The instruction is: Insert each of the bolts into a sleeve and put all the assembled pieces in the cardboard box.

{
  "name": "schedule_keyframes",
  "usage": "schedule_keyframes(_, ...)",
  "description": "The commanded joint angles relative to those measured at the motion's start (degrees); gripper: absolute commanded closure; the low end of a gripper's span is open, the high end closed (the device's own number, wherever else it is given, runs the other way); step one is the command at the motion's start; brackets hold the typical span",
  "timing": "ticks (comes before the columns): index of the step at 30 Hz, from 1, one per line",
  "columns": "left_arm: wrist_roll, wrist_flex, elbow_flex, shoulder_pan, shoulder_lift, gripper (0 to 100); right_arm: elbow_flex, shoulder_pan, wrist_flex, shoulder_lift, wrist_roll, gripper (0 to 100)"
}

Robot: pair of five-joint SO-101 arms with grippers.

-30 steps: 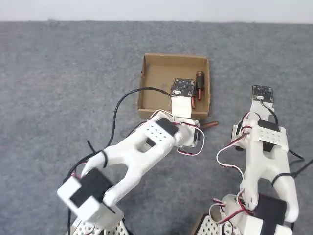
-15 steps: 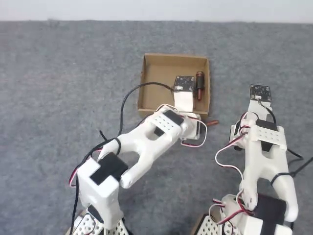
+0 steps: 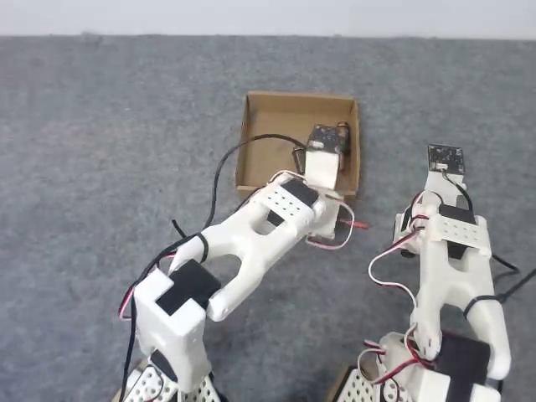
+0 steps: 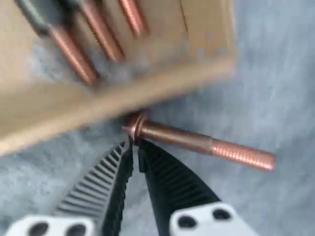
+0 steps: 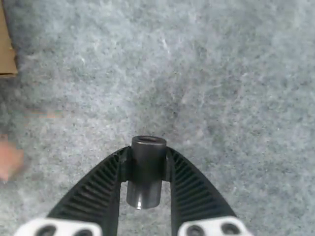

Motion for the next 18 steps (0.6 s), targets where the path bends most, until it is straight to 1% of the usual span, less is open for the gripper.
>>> schedule_keyframes(1, -19.5, 6.3, -1.7, 0.8, -3.4, 99, -0.3, -0.7, -0.9, -3.0, 0.4, 99.2)
schedule_keyframes(2, -24.9, 6.9, -1.7, 0.1, -3.8, 99, -0.3, -0.7, -0.9, -3.0, 0.4, 99.2)
schedule_keyframes(4, -33.2, 7.5, -1.7, -1.4, -4.6, 99, -0.3, -0.7, -0.9, -3.0, 0.4, 99.2)
schedule_keyframes(6, -38.6, 7.5, -1.6, -2.9, -5.5, 99, -0.3, -0.7, -0.9, -3.0, 0.4, 99.2)
schedule_keyframes(7, -40.0, 7.5, -1.5, -3.4, -6.1, 99, -0.3, -0.7, -0.9, -3.0, 0.4, 99.2)
schedule_keyframes(10, -40.9, 8.8, -1.1, -4.0, -8.6, 99, -0.3, -0.7, -0.9, -2.9, 0.4, 99.2)
schedule_keyframes(13, -40.0, 9.4, 0.8, -2.3, -13.3, 99, -0.3, -0.7, -0.9, -2.9, 0.4, 99.2)
schedule_keyframes(16, -34.7, 9.1, 4.8, 0.9, -20.2, 99, -0.3, -0.7, -0.9, -2.9, 0.4, 99.2)
schedule_keyframes(18, -30.1, 7.1, 8.1, 3.4, -25.1, 99, -0.3, -0.7, -1.0, -2.9, 0.4, 99.2)
